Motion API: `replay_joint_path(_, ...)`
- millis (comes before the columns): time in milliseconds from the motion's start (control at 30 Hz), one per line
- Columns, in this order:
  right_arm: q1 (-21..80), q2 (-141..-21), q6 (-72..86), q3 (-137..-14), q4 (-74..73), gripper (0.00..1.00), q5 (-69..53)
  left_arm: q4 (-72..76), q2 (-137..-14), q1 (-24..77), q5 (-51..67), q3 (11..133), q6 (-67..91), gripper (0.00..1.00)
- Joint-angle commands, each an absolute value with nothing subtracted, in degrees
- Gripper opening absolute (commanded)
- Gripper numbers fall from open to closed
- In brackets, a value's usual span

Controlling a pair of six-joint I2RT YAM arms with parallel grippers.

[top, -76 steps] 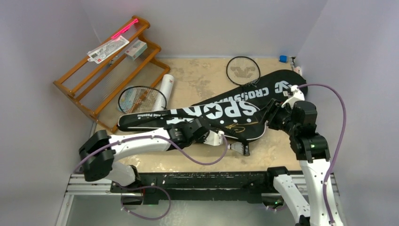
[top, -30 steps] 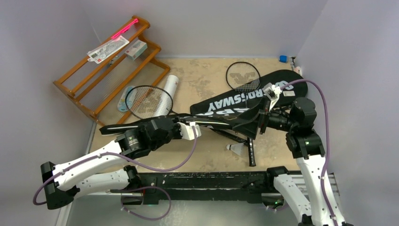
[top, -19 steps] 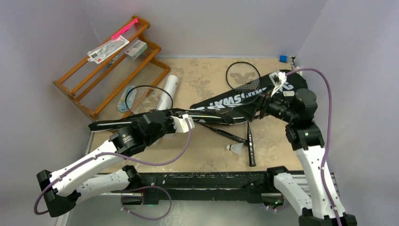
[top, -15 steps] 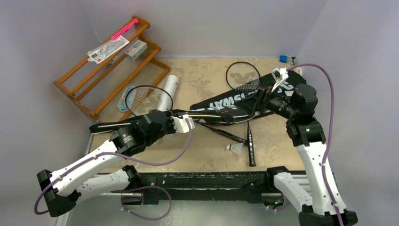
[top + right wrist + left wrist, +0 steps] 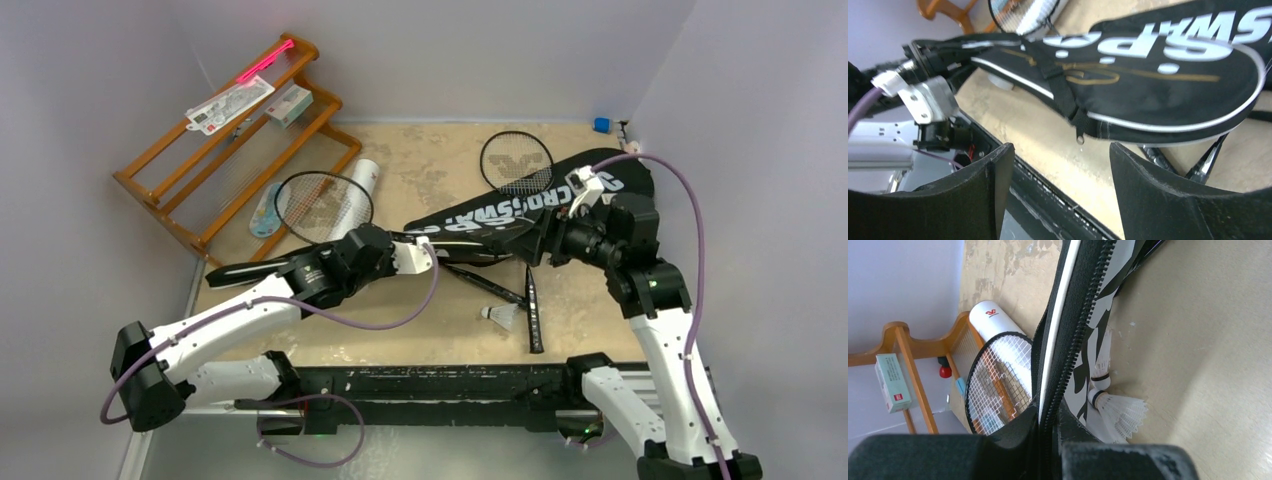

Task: Pack up the badminton gear
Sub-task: Zip the racket bag at the center of the board.

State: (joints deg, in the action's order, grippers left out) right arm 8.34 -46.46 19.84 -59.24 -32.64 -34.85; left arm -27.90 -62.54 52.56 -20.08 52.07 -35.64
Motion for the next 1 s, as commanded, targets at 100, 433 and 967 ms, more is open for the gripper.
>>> replay_joint_path(100,16.37,-47.55,19.30,-54.00,-32.39,0.66,-22.22,-18.58,-69.51,52.39,-26.37,57.63,-38.64,0.00)
replay_joint_path(433,17.31,-50.25,17.45,-55.26,-32.86,0.60,-14.16,-14.78,-70.49,52.45,-25.76,53.84,-38.71,0.00)
replay_joint_path(967,18.45,-56.06,17.63,-55.72,-29.16,0.49,-16.52,-16.45,-70.68,52.38,-24.79,53.97,-37.82,0.00)
